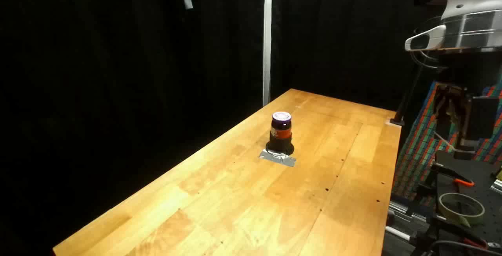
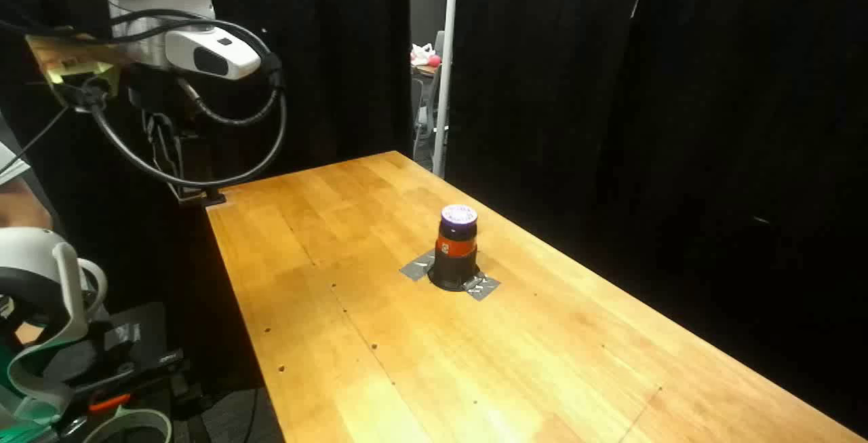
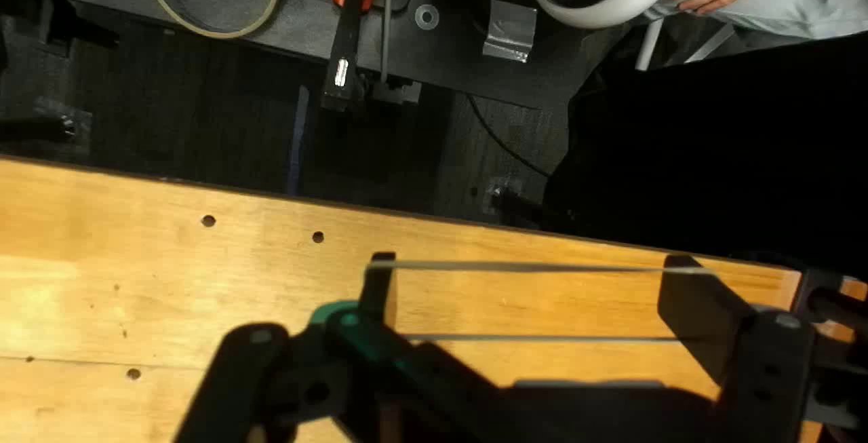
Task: Put the rubber band on the jar.
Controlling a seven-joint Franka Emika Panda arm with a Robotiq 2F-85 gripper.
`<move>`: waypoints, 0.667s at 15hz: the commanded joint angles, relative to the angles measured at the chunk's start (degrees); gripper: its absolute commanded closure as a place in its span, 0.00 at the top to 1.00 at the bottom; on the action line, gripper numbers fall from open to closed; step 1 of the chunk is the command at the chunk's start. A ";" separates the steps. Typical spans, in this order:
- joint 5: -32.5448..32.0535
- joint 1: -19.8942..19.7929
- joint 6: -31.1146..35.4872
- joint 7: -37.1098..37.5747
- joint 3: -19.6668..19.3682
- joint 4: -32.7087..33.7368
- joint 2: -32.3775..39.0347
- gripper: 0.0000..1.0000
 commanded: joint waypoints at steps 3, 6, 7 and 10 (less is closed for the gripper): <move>0.12 -0.32 -0.26 -0.11 0.28 0.28 -0.12 1.00; 0.12 -0.32 -0.26 -0.11 0.28 0.28 -0.12 1.00; 0.12 -0.32 -0.26 -0.11 0.28 0.28 -0.12 1.00; -3.51 -1.48 3.07 3.02 3.52 8.19 7.85 1.00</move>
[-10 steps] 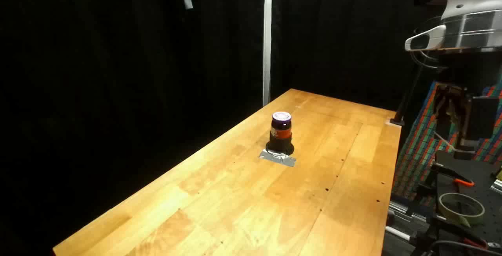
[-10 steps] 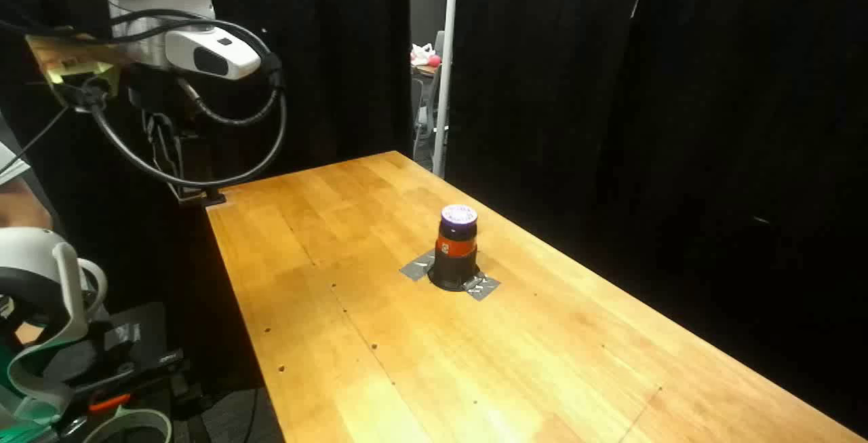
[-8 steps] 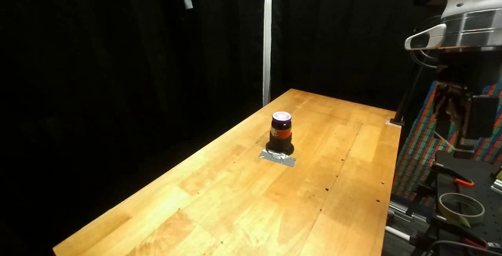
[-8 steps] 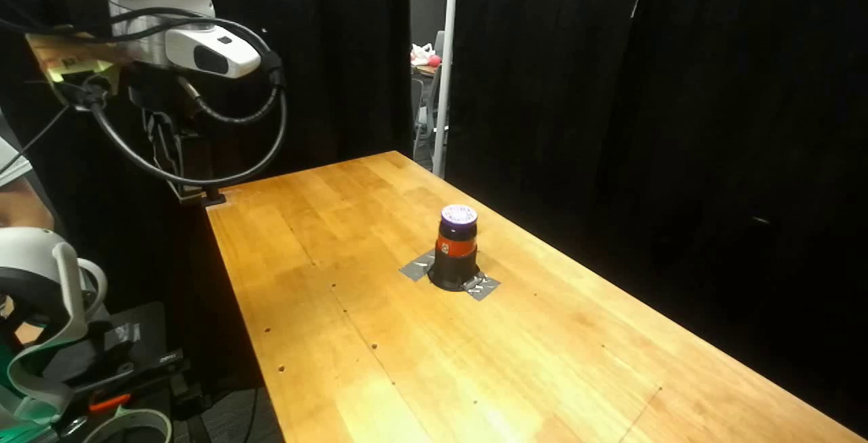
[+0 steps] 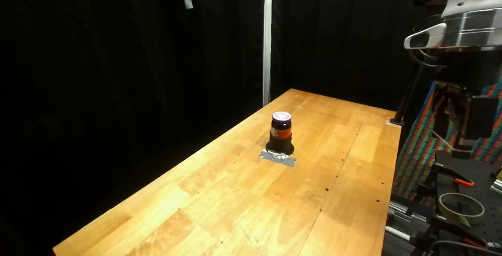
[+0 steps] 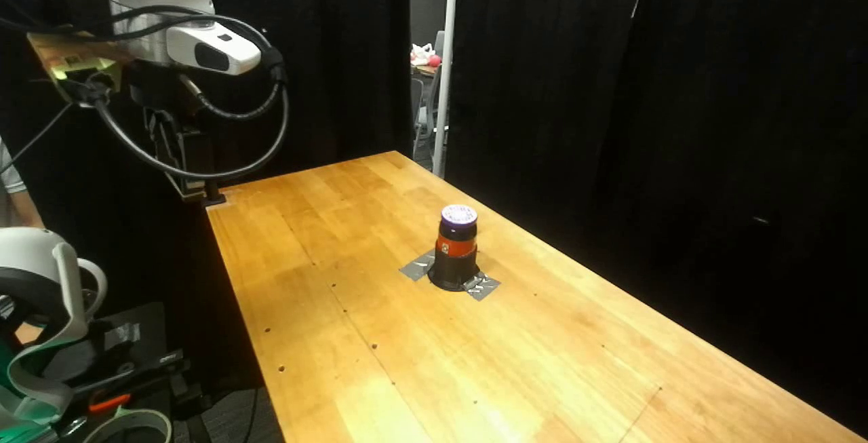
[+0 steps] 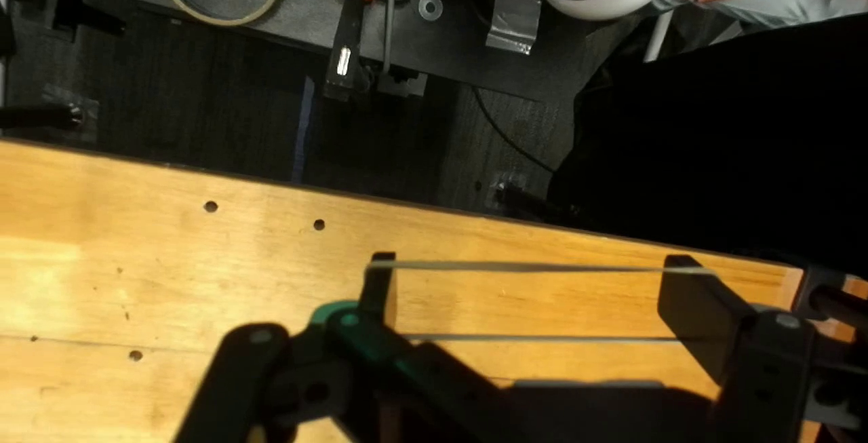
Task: Put the rubber band on the jar.
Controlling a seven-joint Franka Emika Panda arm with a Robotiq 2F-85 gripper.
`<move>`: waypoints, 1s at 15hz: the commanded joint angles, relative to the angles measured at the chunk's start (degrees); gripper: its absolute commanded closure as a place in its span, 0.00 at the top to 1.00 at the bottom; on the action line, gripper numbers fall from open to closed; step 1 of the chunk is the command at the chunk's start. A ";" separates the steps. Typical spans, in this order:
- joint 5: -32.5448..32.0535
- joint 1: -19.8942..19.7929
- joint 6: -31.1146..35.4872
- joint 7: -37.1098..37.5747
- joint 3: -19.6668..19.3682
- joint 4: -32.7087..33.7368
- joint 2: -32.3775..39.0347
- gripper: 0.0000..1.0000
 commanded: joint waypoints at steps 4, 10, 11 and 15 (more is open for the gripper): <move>-13.03 -6.81 11.92 11.73 5.81 16.78 17.90 1.00; -32.67 -12.17 18.93 29.31 3.02 32.59 36.05 1.00; -34.02 -11.84 19.03 30.34 1.56 35.74 39.45 1.00; -34.71 -9.27 20.39 32.54 -4.58 46.25 50.43 1.00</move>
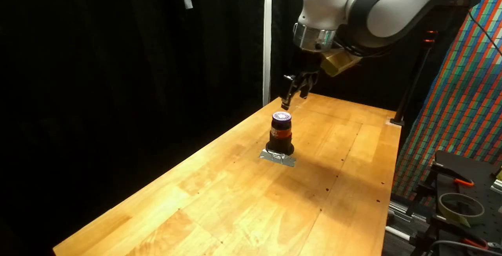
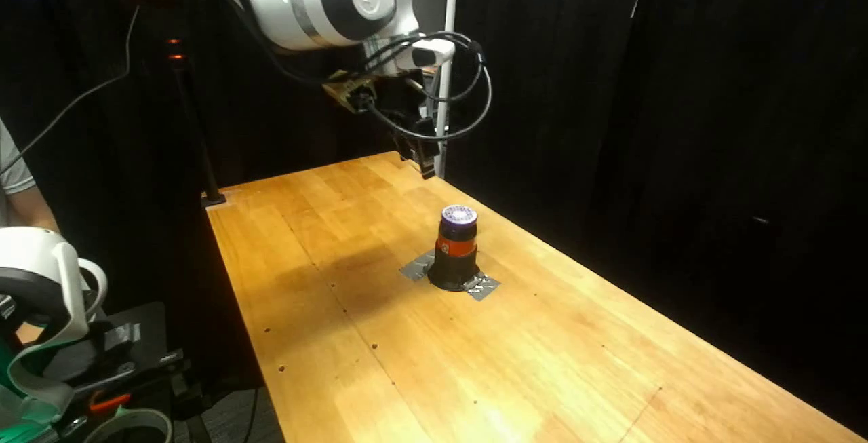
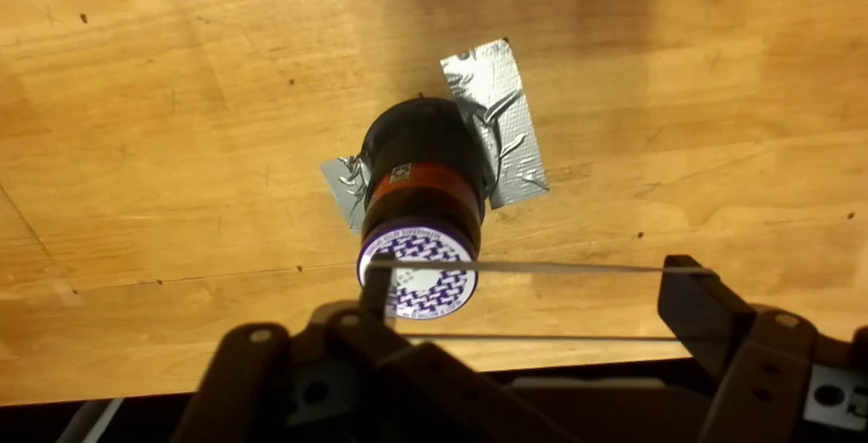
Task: Put the rubber band on the jar.
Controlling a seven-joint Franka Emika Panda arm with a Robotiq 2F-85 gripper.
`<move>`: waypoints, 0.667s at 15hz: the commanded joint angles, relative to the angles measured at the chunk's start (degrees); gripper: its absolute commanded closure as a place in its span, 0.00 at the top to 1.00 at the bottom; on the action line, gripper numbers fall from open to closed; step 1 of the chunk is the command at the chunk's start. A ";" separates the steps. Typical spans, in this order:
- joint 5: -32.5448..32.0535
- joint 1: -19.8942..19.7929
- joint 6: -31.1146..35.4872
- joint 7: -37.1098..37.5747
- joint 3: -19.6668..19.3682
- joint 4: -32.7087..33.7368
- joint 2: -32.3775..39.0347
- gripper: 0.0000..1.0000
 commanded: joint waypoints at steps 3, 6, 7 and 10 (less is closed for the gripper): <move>0.62 4.05 -0.56 2.21 -7.19 15.14 14.02 1.00; 1.90 5.07 -1.57 1.94 -9.71 19.17 18.14 1.00; 2.32 5.33 -2.01 1.88 -10.33 20.10 19.18 1.00; 3.30 5.82 -2.61 1.91 -11.67 22.20 21.75 1.00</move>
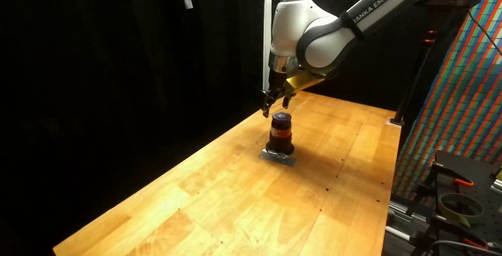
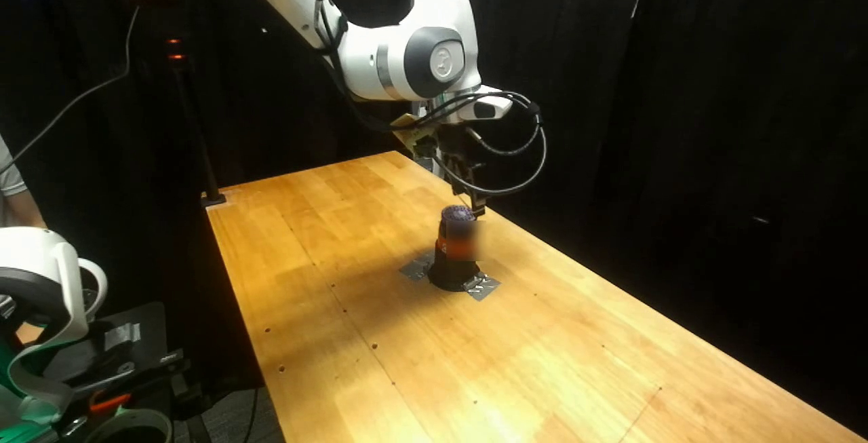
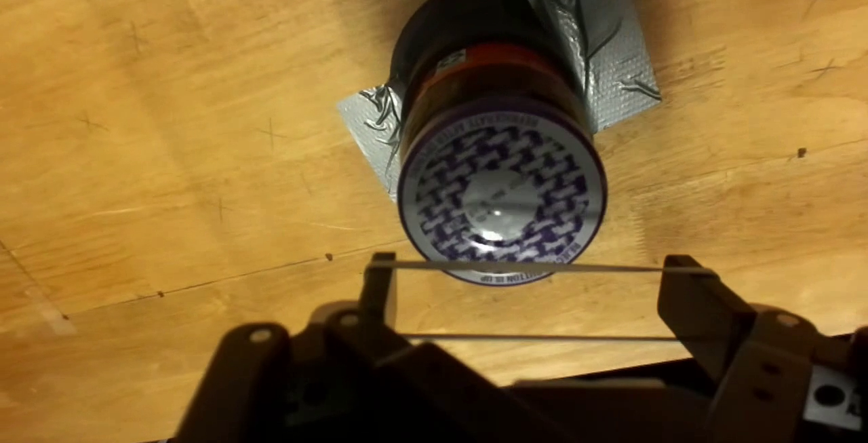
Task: Put the rubber band on the jar.
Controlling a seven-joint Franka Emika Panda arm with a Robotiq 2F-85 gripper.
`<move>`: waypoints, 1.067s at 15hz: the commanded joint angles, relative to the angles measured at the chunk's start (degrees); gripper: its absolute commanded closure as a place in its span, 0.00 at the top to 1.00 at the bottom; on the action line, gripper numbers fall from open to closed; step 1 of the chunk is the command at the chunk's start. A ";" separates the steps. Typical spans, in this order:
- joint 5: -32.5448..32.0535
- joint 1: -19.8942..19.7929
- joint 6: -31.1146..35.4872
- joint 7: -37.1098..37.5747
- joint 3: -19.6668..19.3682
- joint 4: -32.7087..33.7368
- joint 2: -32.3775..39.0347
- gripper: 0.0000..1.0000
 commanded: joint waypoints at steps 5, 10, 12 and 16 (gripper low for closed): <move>4.19 1.79 -2.05 0.35 -2.74 6.40 5.89 1.00; 6.26 1.45 -4.74 -0.54 -2.59 7.80 7.58 1.00; 7.84 0.77 -7.79 -2.32 -1.54 7.21 6.72 1.00; 10.72 0.18 -10.10 -4.84 -0.83 3.41 2.55 1.00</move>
